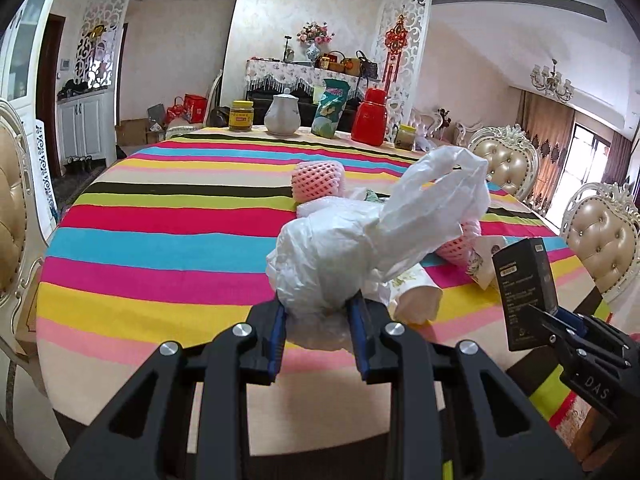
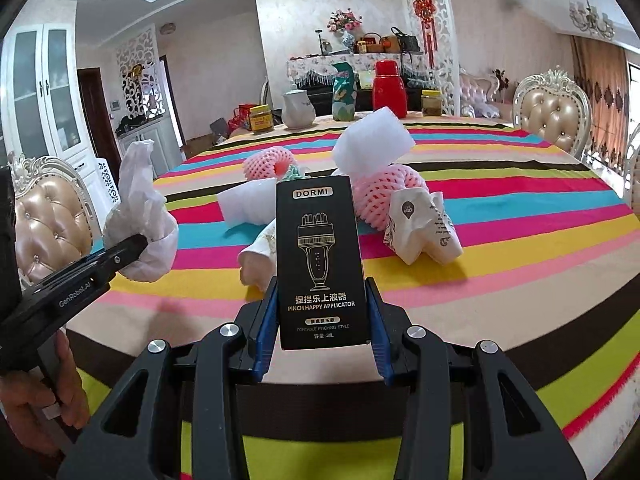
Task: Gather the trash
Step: 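Carry the plastic bag and black box with both tools to the pink bin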
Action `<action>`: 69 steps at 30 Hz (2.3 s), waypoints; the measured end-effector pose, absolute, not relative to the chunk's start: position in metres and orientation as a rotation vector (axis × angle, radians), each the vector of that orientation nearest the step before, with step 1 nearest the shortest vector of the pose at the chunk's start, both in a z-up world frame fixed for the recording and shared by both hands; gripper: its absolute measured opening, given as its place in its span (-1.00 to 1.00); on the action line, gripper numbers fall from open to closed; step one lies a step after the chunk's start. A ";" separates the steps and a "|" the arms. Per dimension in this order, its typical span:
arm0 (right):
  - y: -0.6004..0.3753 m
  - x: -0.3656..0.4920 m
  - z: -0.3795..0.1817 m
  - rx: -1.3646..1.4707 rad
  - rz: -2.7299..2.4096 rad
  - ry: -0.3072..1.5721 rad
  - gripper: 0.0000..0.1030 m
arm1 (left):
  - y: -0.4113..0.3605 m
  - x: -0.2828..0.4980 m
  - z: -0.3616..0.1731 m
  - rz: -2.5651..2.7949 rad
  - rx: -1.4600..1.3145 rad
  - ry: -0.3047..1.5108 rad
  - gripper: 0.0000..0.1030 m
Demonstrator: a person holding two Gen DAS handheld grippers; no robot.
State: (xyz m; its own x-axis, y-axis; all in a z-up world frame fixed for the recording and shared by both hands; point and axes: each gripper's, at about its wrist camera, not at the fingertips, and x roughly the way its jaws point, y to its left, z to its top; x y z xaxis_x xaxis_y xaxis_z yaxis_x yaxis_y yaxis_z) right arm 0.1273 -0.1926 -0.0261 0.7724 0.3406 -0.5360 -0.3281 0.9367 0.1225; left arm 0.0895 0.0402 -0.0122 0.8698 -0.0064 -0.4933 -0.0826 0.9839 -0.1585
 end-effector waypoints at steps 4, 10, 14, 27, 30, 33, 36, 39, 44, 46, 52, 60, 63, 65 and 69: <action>-0.201 0.115 -0.025 0.023 0.351 0.570 -0.23 | 0.031 0.081 -0.011 0.030 -0.165 0.503 -0.47; -0.224 0.098 -0.022 0.043 0.321 0.548 -0.23 | 0.015 0.068 -0.009 0.010 -0.158 0.488 -0.46; -0.241 0.083 -0.020 0.048 0.289 0.525 -0.23 | -0.001 0.060 -0.010 -0.022 -0.143 0.489 -0.46; -0.308 0.032 -0.015 0.050 0.150 0.443 -0.23 | -0.072 0.041 -0.017 -0.197 -0.052 0.510 -0.46; -0.322 0.020 -0.017 0.044 0.113 0.432 -0.23 | -0.092 0.035 -0.020 -0.244 -0.024 0.519 -0.46; -0.337 0.011 -0.020 0.056 0.081 0.427 -0.23 | -0.112 0.032 -0.024 -0.296 0.005 0.529 -0.46; -0.358 0.001 -0.021 0.071 0.031 0.419 -0.23 | -0.132 0.030 -0.025 -0.350 0.025 0.540 -0.46; -0.384 -0.012 -0.021 0.074 -0.040 0.405 -0.23 | -0.157 0.028 -0.025 -0.409 0.061 0.547 -0.46; -0.427 -0.035 -0.022 0.100 -0.145 0.395 -0.22 | -0.195 0.023 -0.025 -0.509 0.099 0.553 -0.46; -0.445 -0.045 -0.022 0.108 -0.190 0.396 -0.22 | -0.211 0.021 -0.025 -0.545 0.106 0.560 -0.46; -0.493 -0.074 -0.016 0.122 -0.333 0.375 -0.22 | -0.258 0.021 -0.023 -0.660 0.109 0.579 -0.46; -0.547 -0.101 -0.018 0.144 -0.469 0.394 -0.22 | -0.325 0.019 -0.022 -0.794 0.122 0.602 -0.45; -0.561 -0.107 -0.021 0.151 -0.503 0.409 -0.22 | -0.351 0.021 -0.020 -0.854 0.117 0.616 -0.44; -0.570 -0.110 -0.023 0.163 -0.521 0.415 -0.22 | -0.372 0.020 -0.016 -0.909 0.115 0.620 -0.42; -0.586 -0.115 -0.029 0.189 -0.549 0.423 -0.22 | -0.408 0.019 -0.012 -0.980 0.111 0.633 -0.41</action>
